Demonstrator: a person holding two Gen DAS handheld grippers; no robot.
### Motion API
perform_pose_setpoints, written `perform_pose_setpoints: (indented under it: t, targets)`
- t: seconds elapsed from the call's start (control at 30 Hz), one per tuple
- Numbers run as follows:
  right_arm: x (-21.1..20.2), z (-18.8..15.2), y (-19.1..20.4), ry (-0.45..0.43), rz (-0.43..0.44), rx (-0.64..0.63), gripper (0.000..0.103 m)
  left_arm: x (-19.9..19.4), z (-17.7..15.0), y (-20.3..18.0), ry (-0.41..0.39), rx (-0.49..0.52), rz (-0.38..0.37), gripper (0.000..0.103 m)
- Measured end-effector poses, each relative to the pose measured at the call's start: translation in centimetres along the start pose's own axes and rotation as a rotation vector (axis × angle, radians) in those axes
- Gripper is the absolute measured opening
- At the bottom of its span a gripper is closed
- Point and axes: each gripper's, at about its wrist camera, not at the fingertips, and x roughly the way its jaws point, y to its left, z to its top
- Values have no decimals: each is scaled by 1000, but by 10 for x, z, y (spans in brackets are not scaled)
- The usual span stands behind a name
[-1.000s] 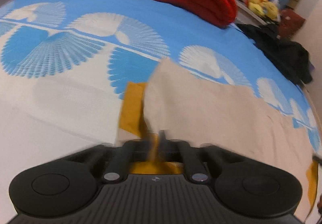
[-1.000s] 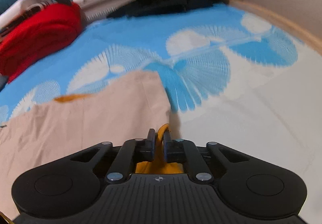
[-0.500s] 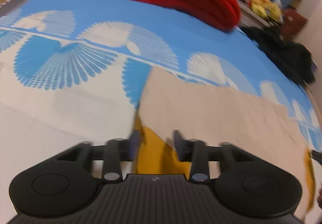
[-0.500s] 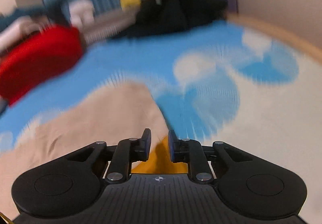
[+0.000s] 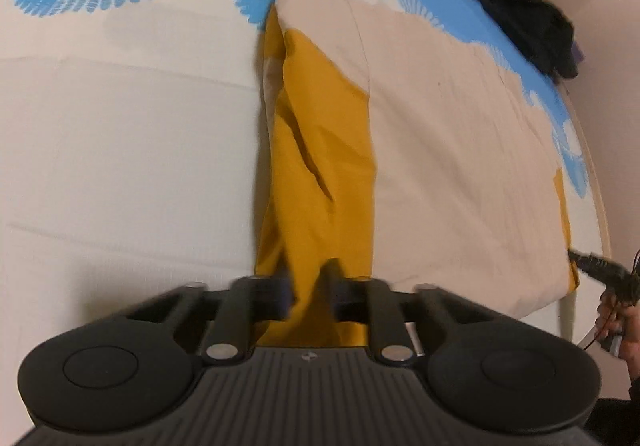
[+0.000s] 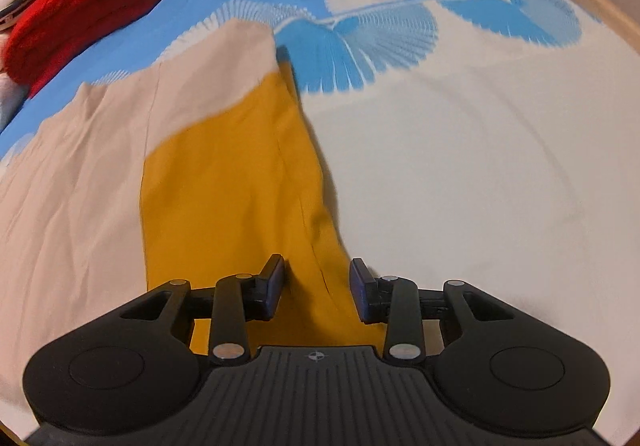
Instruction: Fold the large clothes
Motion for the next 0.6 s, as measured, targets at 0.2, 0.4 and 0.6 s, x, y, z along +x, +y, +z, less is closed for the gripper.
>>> perform_pose_setpoints:
  t: [0.2, 0.4, 0.6]
  targets:
    - [-53, -6, -15, -127, 116, 126, 0, -53, -4, -1, -161, -69, -102, 4]
    - [-25, -25, -18, 35, 16, 124, 5, -10, -17, 17, 36, -115, 143, 32]
    - [-26, -24, -14, -21, 19, 87, 31, -22, 0, 31, -111, -181, 32, 77]
